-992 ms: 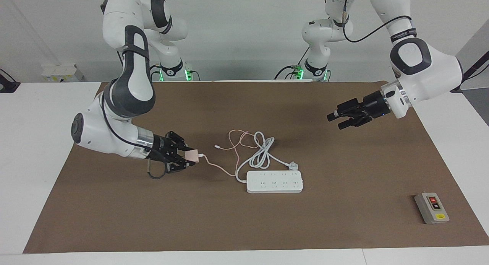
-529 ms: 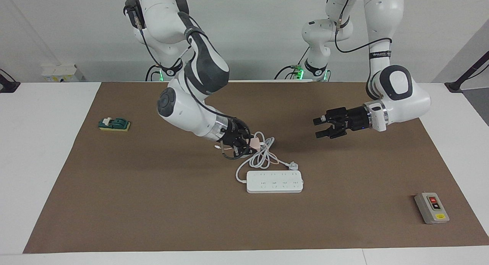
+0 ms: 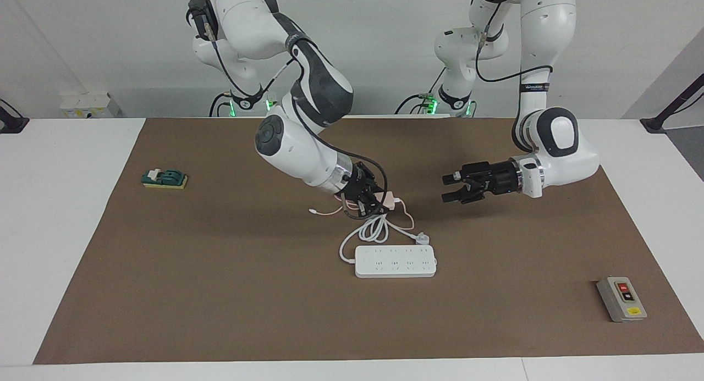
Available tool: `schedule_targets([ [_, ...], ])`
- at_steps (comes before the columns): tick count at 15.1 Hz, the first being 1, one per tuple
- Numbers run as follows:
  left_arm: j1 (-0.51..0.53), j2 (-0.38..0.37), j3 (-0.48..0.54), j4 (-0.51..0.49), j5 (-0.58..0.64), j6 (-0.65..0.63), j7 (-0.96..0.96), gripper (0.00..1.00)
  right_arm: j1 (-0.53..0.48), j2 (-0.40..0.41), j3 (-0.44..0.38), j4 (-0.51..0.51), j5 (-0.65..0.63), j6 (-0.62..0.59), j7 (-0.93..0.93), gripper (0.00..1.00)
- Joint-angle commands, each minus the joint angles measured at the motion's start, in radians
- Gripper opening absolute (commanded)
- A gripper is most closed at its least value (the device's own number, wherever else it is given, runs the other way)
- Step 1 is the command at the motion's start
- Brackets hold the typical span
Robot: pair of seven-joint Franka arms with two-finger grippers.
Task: Plug charger into power strip
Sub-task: 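Carry the charger toward the left gripper while the left gripper reaches over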
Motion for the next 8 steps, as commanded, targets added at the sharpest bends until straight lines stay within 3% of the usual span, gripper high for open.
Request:
schedule_targets([
  [1,-0.024,-0.008,0.01,-0.045,-0.059,-0.027,0.021,1.0,0.016,-0.001,-0.004,-0.001,0.015,0.034,0.018,0.0],
  [8,-0.093,-0.006,0.012,-0.036,-0.154,0.025,0.021,1.0,0.016,-0.001,-0.006,-0.001,0.004,0.03,0.017,0.0],
])
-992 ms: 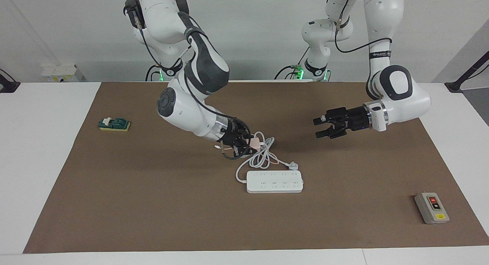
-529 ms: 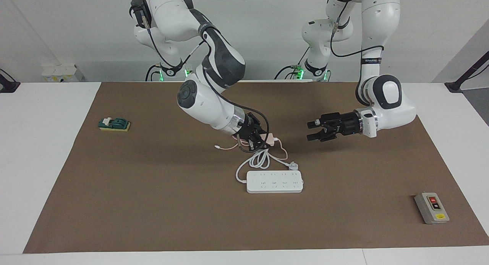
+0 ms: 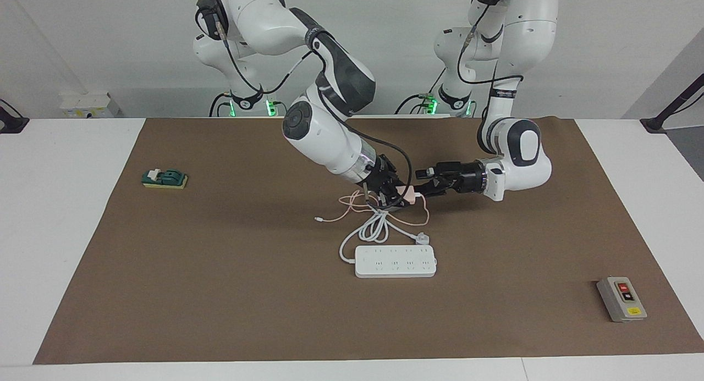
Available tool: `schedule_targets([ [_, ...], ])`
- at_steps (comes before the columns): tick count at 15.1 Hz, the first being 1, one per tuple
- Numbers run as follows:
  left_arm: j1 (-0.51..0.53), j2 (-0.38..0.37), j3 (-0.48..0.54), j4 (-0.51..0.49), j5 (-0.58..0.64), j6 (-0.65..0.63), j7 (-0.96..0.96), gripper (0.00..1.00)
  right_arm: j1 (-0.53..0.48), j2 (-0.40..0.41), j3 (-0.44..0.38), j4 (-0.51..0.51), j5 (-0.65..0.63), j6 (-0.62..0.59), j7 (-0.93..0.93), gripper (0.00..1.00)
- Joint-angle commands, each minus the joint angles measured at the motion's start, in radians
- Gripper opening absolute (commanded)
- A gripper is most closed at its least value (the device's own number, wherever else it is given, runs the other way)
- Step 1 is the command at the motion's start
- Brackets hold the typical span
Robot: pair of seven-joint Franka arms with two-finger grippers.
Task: Plug charger into power strip
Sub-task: 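Carry the charger toward the left gripper while the left gripper reaches over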
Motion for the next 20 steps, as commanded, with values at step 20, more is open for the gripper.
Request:
schedule_targets([
  [20,-0.061,0.03,0.013,0.088,-0.037,0.126,0.099,0.8,0.003,-0.002,-0.002,-0.001,-0.002,0.005,0.013,0.0],
])
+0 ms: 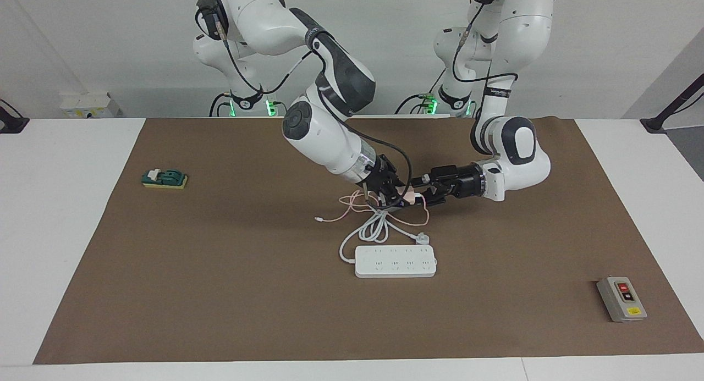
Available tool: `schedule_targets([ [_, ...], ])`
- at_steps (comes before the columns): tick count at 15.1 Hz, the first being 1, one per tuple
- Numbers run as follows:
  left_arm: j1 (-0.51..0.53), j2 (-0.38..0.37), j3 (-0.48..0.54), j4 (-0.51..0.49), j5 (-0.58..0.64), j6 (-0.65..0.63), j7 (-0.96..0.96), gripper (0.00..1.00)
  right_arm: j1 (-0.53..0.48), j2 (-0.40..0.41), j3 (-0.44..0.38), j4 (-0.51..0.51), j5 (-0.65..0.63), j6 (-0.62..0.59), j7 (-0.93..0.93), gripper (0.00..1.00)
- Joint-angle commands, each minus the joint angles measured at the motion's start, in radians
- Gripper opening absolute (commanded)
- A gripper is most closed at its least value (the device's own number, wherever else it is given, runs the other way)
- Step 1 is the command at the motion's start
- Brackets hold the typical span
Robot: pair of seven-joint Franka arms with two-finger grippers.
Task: Plug charger into power strip
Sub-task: 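Carry the charger toward the left gripper while the left gripper reaches over, then grasp the charger with the left gripper while the right gripper releases it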
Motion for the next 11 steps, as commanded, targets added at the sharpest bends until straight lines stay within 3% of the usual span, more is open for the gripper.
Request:
schedule_targets([
  [1,-0.016,0.016,0.011,0.018,-0.008,0.004,0.024,0.75,0.003,-0.003,-0.002,-0.001,-0.002,0.004,0.013,0.0],
  [5,-0.016,0.016,0.011,0.018,0.017,0.004,0.027,0.48,0.003,-0.003,-0.002,-0.001,-0.001,0.004,0.013,0.0],
  [8,-0.018,0.016,0.013,0.018,0.029,0.005,0.029,0.08,0.002,-0.003,-0.002,-0.001,0.001,0.004,0.013,0.0],
  [9,-0.018,0.016,0.013,0.018,0.041,0.005,0.029,0.0,0.002,-0.003,-0.002,-0.001,0.001,0.002,0.013,0.0],
  [11,-0.016,0.016,0.013,0.022,0.052,0.007,0.043,0.0,0.003,-0.003,-0.002,-0.001,0.001,0.004,0.013,0.0],
])
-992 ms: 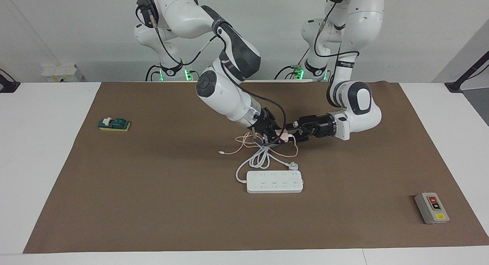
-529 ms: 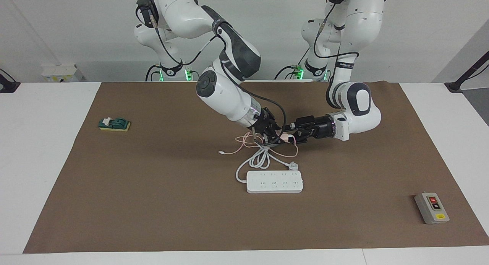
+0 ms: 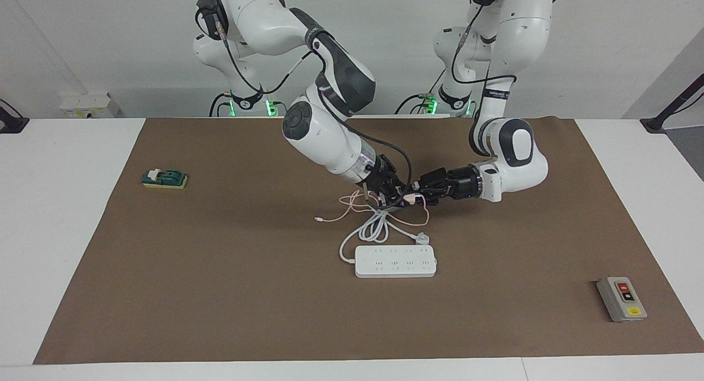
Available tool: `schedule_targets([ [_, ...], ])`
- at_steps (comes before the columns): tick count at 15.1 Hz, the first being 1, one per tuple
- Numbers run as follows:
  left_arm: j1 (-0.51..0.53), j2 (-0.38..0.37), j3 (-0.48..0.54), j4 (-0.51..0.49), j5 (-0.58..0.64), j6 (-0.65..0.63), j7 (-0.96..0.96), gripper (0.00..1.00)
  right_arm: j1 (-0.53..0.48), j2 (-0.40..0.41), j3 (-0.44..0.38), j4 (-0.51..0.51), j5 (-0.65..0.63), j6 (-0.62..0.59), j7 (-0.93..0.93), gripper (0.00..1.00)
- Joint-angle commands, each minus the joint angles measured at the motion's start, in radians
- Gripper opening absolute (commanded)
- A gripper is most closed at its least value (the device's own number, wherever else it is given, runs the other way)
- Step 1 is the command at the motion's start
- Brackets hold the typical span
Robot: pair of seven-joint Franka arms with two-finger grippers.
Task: Plug charger into power strip
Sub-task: 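Grasp the charger with the left gripper while the right gripper releases it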
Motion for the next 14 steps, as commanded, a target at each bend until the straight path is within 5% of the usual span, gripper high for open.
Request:
schedule_targets([
  [1,-0.01,0.013,0.011,0.033,0.042,0.001,0.02,0.0,0.003,-0.003,-0.002,0.0,0.004,0.005,0.012,0.0],
  [2,-0.001,0.013,0.011,0.042,0.068,-0.003,0.02,0.0,-0.006,-0.003,-0.004,-0.002,0.007,0.007,0.036,0.34],
  [3,0.005,0.013,0.011,0.045,0.093,-0.003,0.022,0.0,-0.006,-0.004,-0.005,-0.003,0.001,0.013,0.059,0.99],
  [8,0.08,-0.011,0.017,0.059,0.254,-0.029,0.016,0.0,-0.021,-0.021,-0.018,-0.003,-0.001,0.001,0.064,1.0],
  [14,0.13,-0.065,0.019,0.099,0.651,0.046,-0.068,0.0,-0.187,-0.09,-0.018,-0.002,-0.027,-0.123,-0.05,1.0],
])
